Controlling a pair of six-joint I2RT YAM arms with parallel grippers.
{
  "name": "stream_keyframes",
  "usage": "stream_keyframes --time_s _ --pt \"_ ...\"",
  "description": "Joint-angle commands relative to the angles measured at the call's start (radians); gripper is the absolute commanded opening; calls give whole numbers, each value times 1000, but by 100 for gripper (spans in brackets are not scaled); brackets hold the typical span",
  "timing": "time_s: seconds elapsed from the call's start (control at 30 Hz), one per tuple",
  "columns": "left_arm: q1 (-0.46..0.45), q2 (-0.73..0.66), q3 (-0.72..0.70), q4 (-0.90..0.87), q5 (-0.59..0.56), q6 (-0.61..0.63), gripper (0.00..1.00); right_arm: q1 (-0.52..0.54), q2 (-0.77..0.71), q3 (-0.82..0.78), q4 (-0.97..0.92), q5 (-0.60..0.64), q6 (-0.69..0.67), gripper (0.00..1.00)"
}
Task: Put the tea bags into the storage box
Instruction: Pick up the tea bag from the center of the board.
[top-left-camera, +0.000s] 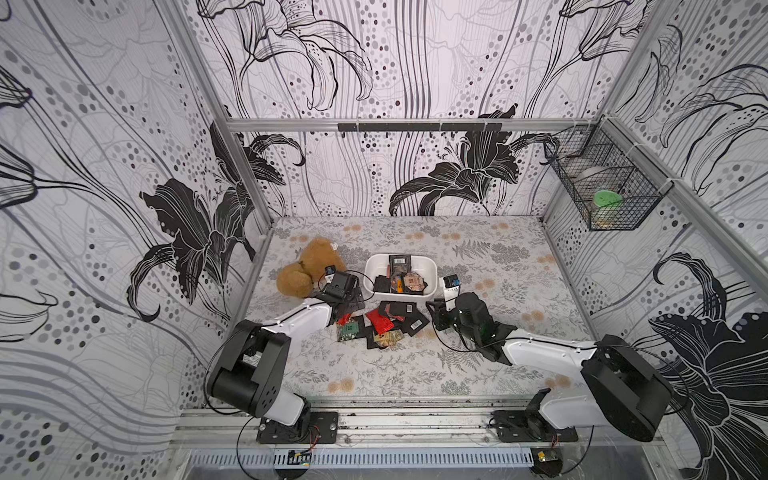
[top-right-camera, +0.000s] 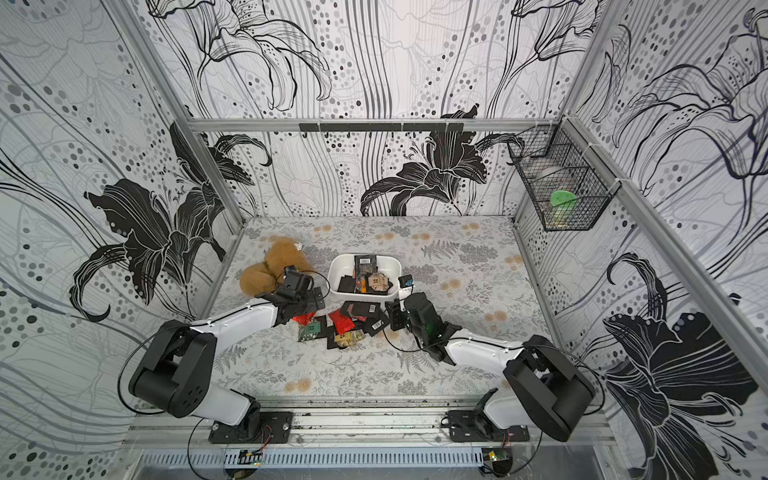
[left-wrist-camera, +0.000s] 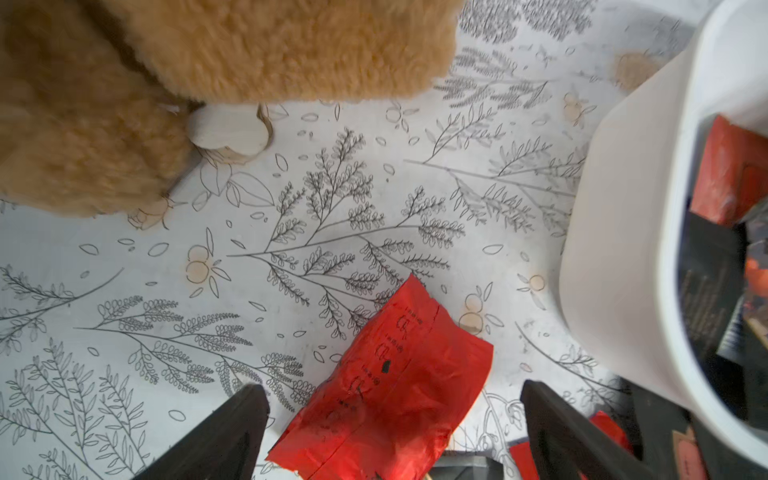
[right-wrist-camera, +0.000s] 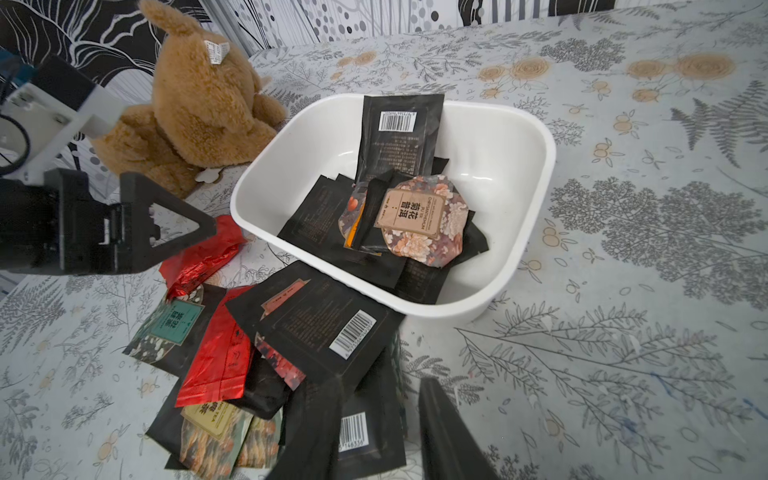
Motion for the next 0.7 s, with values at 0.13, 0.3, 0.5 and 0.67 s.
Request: stream_keyframes --time_s 0.13,0.3,0.5,0.67 --pt "7 88 27 -6 -8 -1 95 3 27 37 -3 -28 -26 36" --pt "8 116 14 15 7 -16 90 3 28 39 -6 -29 -30 36" --pt "8 131 -12 24 -4 -33 79 3 26 41 -10 -28 -33 36" --pt "8 106 -20 17 -6 -50 68 3 21 41 -15 -25 -34 36"
